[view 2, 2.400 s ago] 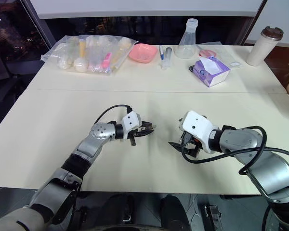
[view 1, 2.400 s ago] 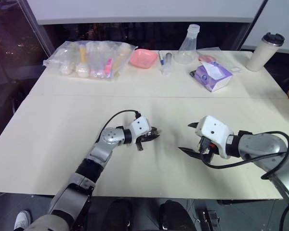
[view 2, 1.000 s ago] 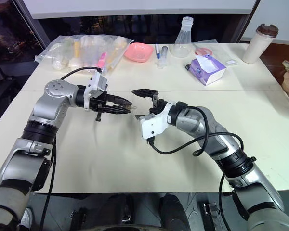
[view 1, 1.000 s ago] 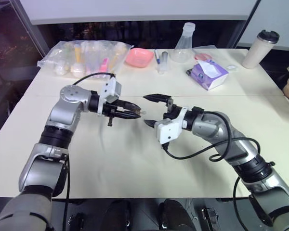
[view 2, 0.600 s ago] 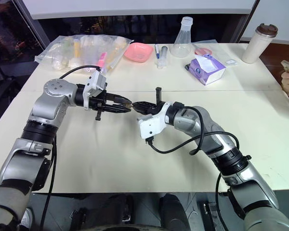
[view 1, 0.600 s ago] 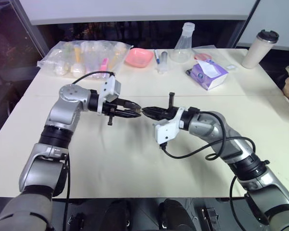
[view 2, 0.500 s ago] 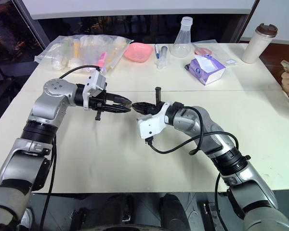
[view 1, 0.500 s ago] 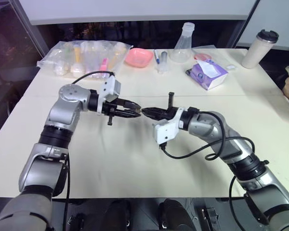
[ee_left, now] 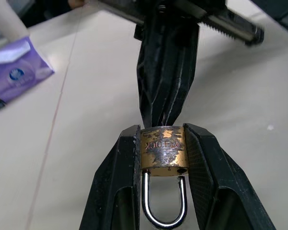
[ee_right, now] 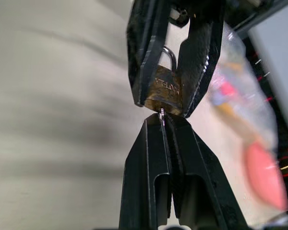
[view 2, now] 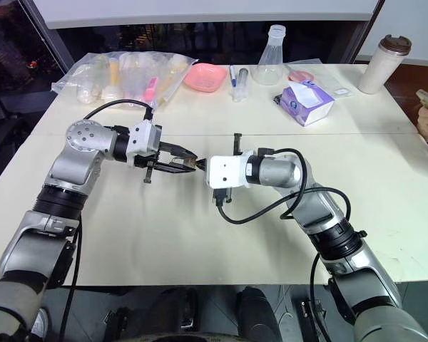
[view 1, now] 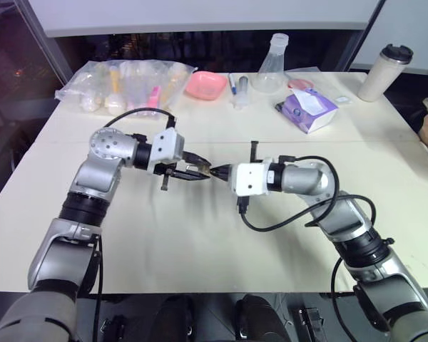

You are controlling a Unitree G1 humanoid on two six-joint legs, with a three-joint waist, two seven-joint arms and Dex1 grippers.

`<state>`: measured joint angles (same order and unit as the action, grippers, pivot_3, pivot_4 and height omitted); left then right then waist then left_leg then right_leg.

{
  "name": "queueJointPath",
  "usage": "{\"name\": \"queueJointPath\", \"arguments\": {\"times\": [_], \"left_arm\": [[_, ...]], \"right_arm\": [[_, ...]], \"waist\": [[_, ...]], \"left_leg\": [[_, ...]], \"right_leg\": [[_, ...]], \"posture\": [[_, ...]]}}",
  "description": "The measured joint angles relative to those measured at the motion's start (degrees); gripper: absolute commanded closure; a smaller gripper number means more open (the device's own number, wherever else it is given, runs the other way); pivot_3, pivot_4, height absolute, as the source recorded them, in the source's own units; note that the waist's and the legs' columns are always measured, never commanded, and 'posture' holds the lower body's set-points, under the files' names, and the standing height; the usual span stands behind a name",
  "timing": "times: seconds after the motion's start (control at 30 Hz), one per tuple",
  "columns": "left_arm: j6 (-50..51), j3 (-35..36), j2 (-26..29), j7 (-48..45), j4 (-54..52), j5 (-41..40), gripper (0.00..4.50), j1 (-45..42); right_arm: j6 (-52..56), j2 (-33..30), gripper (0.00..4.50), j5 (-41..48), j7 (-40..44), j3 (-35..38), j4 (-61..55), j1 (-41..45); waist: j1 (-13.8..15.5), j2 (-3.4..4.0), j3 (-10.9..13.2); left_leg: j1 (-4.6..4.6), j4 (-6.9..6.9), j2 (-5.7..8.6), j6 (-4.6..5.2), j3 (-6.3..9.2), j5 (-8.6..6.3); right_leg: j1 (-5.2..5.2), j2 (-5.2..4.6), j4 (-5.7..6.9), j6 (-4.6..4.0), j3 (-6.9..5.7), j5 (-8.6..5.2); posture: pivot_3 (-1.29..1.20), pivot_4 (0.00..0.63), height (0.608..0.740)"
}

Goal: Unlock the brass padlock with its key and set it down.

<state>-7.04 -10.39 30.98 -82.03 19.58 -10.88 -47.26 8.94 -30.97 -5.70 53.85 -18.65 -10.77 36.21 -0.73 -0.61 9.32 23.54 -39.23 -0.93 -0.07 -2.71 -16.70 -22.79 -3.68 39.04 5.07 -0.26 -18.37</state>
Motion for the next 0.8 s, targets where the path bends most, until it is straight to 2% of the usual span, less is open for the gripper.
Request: {"name": "queueJointPath", "arguments": {"times": [0.1,0.2,0.33,0.43,0.47,0.53,0.6,0.77,0.8], "left_arm": [[-3.3,-0.2,-0.2,0.1,0.0,0.5,3.75,0.2],[-3.6,-0.1,-0.2,0.3,0.1,0.5,3.75,0.3],[0.8,0.5,0.2,0.3,0.0,-1.1,3.75,0.3],[6.8,0.5,1.8,-2.5,-1.6,-4.0,3.75,0.2],[9.3,0.5,2.6,-4.3,-2.5,-5.4,3.75,0.0],[11.7,0.5,2.8,-5.7,-2.9,-6.2,3.75,-0.1],[13.0,0.3,2.7,-6.7,-2.7,-6.2,3.75,-0.2],[14.0,0.3,2.5,-7.3,-2.4,-6.2,3.75,-0.7],[14.2,0.3,2.5,-7.4,-2.3,-6.2,3.75,-0.7]], "right_arm": [[6.2,0.0,4.43,3.2,2.2,1.0,-1.6,0.3],[6.8,0.1,4.43,3.1,1.6,0.9,-1.7,0.7],[-3.6,-0.8,4.43,-3.2,-2.0,-1.0,-0.1,0.8],[-22.1,-4.6,4.43,-12.5,-9.2,-4.0,2.4,0.7],[-30.1,-6.2,4.19,-16.3,-13.0,-4.3,4.0,0.6],[-36.5,-6.9,3.62,-18.7,-16.7,-3.8,6.0,0.5],[-41.6,-6.9,2.62,-19.5,-19.8,-3.0,8.0,0.0],[-46.5,-6.8,0.05,-21.6,-23.2,-2.6,10.4,0.0],[-47.2,-6.8,0.05,-21.8,-23.6,-2.5,10.9,0.1]], "waist": [[0.0,0.00,0.0],[0.0,0.00,0.0],[0.0,0.00,0.0],[0.0,0.00,0.0],[0.0,0.00,0.0],[0.0,0.00,0.0],[-0.1,0.00,0.0],[-0.1,0.00,0.0],[-0.1,0.00,0.0]], "left_leg": [[0.00,0.00,0.00,0.01,0.00,0.00],[0.00,0.00,0.00,0.01,0.00,-0.01],[0.00,0.00,0.01,0.02,-0.01,-0.01],[0.01,0.00,0.03,0.02,-0.03,-0.01],[0.01,0.00,0.03,0.01,-0.05,-0.01],[0.00,0.00,0.02,-0.07,-0.05,0.04],[0.00,0.00,0.01,-0.33,-0.06,0.19],[0.00,0.00,0.00,-0.35,-0.06,0.20],[0.00,0.00,0.00,-0.35,-0.06,0.20]], "right_leg": [[-0.01,0.00,0.00,0.00,0.00,0.00],[-0.01,0.01,0.00,0.00,0.00,0.00],[-0.03,0.07,0.01,0.00,0.00,0.00],[-0.07,0.09,0.03,0.01,0.00,-0.01],[-0.07,0.10,0.03,0.02,0.00,-0.02],[-0.05,0.11,0.03,0.02,0.00,-0.01],[-0.06,0.11,0.03,0.02,0.01,-0.01],[-0.06,0.11,0.04,0.02,0.02,-0.01],[-0.06,0.11,0.04,0.02,0.03,-0.01]], "posture": [[0.00,0.150,0.715],[0.00,0.150,0.715],[0.00,0.150,0.715],[0.00,0.150,0.715],[0.00,0.150,0.715],[0.00,0.150,0.715],[0.00,0.150,0.715],[0.00,0.150,0.715],[0.00,0.150,0.715]]}}
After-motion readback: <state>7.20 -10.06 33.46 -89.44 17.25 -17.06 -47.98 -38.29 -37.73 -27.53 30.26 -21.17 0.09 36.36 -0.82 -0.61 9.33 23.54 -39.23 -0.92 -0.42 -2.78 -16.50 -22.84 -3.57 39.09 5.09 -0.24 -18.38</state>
